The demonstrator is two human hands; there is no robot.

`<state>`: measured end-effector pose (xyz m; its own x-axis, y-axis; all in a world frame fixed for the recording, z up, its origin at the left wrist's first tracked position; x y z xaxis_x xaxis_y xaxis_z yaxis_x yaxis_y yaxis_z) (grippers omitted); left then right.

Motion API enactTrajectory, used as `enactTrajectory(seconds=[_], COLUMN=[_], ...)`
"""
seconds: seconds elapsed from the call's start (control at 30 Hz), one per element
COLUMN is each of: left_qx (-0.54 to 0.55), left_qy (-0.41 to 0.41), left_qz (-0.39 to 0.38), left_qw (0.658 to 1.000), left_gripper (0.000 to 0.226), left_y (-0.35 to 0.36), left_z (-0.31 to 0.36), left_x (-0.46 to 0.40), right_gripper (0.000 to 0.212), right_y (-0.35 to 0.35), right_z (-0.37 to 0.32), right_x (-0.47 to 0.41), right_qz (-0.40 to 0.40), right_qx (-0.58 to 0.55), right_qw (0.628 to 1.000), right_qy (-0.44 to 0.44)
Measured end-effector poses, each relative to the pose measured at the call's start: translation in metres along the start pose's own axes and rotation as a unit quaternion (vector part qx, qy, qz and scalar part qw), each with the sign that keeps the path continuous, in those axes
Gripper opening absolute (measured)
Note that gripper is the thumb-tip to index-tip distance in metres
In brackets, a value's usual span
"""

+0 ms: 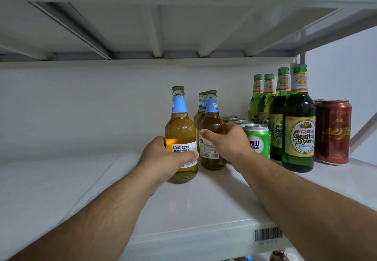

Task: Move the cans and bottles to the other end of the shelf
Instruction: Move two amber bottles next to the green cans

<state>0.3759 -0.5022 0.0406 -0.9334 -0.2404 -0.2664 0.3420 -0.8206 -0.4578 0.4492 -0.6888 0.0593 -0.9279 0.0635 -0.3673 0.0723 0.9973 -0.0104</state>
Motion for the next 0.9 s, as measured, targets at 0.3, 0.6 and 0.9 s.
enactTrajectory(seconds=[0.3, 0.6, 0.9], left_qx=[0.001, 0.011, -0.003], left_qy=[-0.008, -0.005, 0.005], left_qz=[0.004, -0.007, -0.022], left_qw=[1.000, 1.000, 1.000], left_gripper=[0.049, 0.053, 0.049], left_y=[0.000, 0.002, 0.009], left_z=[-0.003, 0.000, 0.020], left_x=[0.001, 0.004, 0.022], right_gripper=[0.031, 0.050, 0.061], right_y=[0.000, -0.021, -0.070], right_z=[-0.004, -0.013, -0.033], right_x=[0.008, 0.023, 0.061], right_qz=[-0.015, -0.002, -0.039], right_qx=[-0.006, 0.092, 0.132], right_qw=[1.000, 0.996, 0.990], right_qy=[0.007, -0.016, -0.041])
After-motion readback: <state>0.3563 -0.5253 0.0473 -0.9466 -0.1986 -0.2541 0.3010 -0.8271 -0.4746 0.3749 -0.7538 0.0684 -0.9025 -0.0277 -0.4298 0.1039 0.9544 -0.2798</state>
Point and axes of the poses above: each hand's wrist, its own x-axis away from the middle knuckle, its own y-axis out of the palm, z = x × y, the point moved 6 cm from there along -x, towards the middle knuckle, and after that the axes turned 11 degrees about -x, right-handed, at the moved point
